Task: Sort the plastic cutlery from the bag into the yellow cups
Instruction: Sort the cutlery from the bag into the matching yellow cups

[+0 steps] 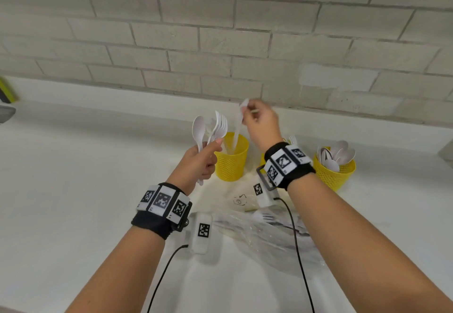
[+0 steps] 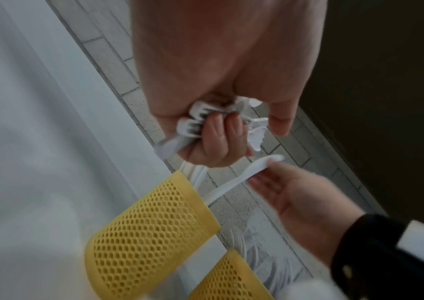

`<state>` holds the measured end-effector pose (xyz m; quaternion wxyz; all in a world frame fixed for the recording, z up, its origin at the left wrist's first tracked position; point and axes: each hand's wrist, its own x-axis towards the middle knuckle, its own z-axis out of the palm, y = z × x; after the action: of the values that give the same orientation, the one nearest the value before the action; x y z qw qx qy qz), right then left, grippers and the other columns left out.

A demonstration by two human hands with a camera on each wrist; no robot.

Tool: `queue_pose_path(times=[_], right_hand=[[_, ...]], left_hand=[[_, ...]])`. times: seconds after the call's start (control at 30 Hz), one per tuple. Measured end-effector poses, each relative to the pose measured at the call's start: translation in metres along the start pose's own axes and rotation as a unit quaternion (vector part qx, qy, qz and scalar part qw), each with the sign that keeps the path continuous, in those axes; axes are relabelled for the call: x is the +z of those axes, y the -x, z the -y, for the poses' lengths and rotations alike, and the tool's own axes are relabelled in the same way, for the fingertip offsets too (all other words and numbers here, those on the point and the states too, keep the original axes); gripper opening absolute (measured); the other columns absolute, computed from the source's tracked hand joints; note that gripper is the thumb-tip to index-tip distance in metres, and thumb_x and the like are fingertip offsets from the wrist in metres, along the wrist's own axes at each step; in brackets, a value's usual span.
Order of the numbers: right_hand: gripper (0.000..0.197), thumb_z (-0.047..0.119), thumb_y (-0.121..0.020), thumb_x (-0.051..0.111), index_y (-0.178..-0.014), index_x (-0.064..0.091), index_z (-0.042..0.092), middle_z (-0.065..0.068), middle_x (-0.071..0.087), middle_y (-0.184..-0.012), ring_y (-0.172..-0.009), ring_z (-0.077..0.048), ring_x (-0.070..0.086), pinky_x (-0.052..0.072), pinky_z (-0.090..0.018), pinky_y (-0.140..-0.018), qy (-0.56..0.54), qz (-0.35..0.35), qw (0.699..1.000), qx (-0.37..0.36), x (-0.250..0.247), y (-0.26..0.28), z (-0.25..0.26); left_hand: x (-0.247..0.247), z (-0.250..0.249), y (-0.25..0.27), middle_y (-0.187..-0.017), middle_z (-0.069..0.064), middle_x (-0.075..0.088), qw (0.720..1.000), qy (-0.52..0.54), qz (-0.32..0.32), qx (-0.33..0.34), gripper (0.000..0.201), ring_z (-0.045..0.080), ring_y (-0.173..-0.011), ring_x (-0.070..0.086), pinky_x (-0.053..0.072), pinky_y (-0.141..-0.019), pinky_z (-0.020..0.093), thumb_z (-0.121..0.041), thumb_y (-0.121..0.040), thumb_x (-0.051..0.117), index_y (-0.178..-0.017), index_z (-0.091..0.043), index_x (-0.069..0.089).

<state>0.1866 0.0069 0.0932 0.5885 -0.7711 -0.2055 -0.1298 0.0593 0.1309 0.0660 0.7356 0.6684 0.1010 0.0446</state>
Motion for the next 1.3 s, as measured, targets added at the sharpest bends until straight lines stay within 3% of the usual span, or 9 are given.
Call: queue_pose_path(times=[0.13, 0.2, 0.3, 0.4, 0.63, 0.87, 1.13, 1.2, 1.3], right_hand=[[0.03, 0.01, -0.089, 0.051, -0.117, 0.063, 0.006, -0.014, 0.066, -0.116, -0.109, -0.028, 0.06, 0.044, -0.029, -0.095, 0.253, 0.217, 0.942, 0.047, 0.006, 0.014, -0.023], [0.036, 0.006, -0.089, 0.047, -0.123, 0.059, 0.007, -0.015, 0.064, -0.118, -0.107, -0.027, 0.06, 0.044, -0.031, -0.096, 0.224, 0.164, 0.96, 0.029, 0.002, 0.013, -0.014], [0.023, 0.012, -0.089, 0.056, -0.111, 0.065, 0.012, -0.003, 0.059, -0.087, -0.076, -0.011, 0.053, 0.045, -0.019, -0.075, 0.048, 0.034, 0.997, -0.043, -0.007, 0.016, 0.016], [0.025, 0.021, -0.083, 0.069, -0.107, 0.066, 0.017, 0.002, 0.048, -0.08, -0.068, -0.004, 0.044, 0.037, -0.008, -0.067, 0.014, 0.133, 0.988, -0.075, -0.014, 0.029, 0.041], [0.014, 0.012, -0.078, 0.073, -0.075, 0.061, 0.017, 0.004, 0.043, -0.064, -0.059, -0.008, 0.041, 0.037, -0.015, -0.059, -0.05, 0.086, 0.995, -0.02, -0.041, 0.032, 0.044], [0.018, 0.006, -0.092, 0.055, -0.082, 0.045, 0.016, -0.005, 0.063, -0.067, -0.051, -0.01, 0.064, 0.054, -0.024, -0.053, -0.185, -0.113, 0.976, -0.013, -0.124, 0.02, 0.063], [0.004, 0.019, -0.091, 0.05, -0.092, 0.049, 0.023, 0.0, 0.06, -0.081, -0.07, -0.027, 0.066, 0.057, -0.041, -0.069, 0.14, -0.253, 0.957, -0.003, -0.207, 0.029, 0.015], [0.014, 0.015, -0.091, 0.047, -0.105, 0.05, 0.015, -0.007, 0.064, -0.086, -0.076, -0.033, 0.067, 0.055, -0.043, -0.074, 0.225, -0.207, 0.951, 0.047, -0.209, 0.035, -0.011], [0.022, 0.008, -0.089, 0.046, -0.109, 0.054, 0.01, -0.018, 0.065, -0.099, -0.093, -0.036, 0.062, 0.048, -0.037, -0.081, 0.365, -0.015, 0.914, 0.178, -0.201, 0.048, -0.035]], left_hand=[[0.003, 0.002, -0.003, -0.061, -0.001, 0.031, 1.0, 0.018, -0.001, -0.007, 0.015, 0.009, -0.044, 0.027, 0.018, -0.045, 0.021, -0.021, -0.098, 0.046, -0.092, -0.012, 0.055], [0.004, 0.003, -0.005, -0.062, 0.0, 0.032, 1.0, 0.017, -0.007, -0.006, 0.015, 0.01, -0.046, 0.028, 0.02, -0.044, 0.02, -0.019, -0.1, 0.043, -0.092, -0.012, 0.054], [0.012, 0.001, -0.007, -0.061, -0.001, 0.035, 1.0, 0.004, -0.018, 0.004, 0.017, 0.01, -0.046, 0.029, 0.021, -0.043, 0.02, -0.02, -0.101, 0.042, -0.091, -0.013, 0.053], [0.026, -0.007, -0.011, -0.059, 0.0, 0.037, 1.0, -0.002, -0.005, 0.015, 0.02, 0.01, -0.045, 0.029, 0.02, -0.043, 0.021, -0.018, -0.101, 0.039, -0.084, -0.015, 0.051], [0.054, -0.013, -0.021, -0.06, 0.001, 0.038, 0.996, -0.053, 0.056, 0.052, 0.019, 0.014, -0.048, 0.033, 0.028, -0.045, 0.021, -0.016, -0.101, 0.04, -0.087, -0.013, 0.053], [0.059, -0.011, -0.041, -0.068, 0.0, 0.056, 0.982, -0.133, 0.049, 0.123, 0.024, 0.009, -0.058, 0.052, 0.044, -0.062, 0.021, -0.007, -0.099, 0.043, -0.086, -0.019, 0.059], [0.083, -0.055, -0.071, -0.063, -0.005, 0.035, 0.982, 0.065, 0.109, 0.139, 0.032, 0.008, -0.054, 0.03, 0.025, -0.053, 0.02, -0.034, -0.104, 0.026, -0.108, -0.021, 0.054], [0.096, -0.06, -0.078, -0.065, -0.004, 0.039, 0.976, 0.056, 0.096, 0.185, 0.027, 0.008, -0.057, 0.037, 0.032, -0.056, 0.02, -0.024, -0.104, 0.027, -0.102, -0.021, 0.054], [0.114, -0.062, -0.089, -0.073, -0.001, 0.046, 0.973, 0.014, 0.071, 0.221, 0.022, 0.007, -0.062, 0.048, 0.046, -0.065, 0.022, -0.011, -0.103, 0.033, -0.093, -0.02, 0.05]])
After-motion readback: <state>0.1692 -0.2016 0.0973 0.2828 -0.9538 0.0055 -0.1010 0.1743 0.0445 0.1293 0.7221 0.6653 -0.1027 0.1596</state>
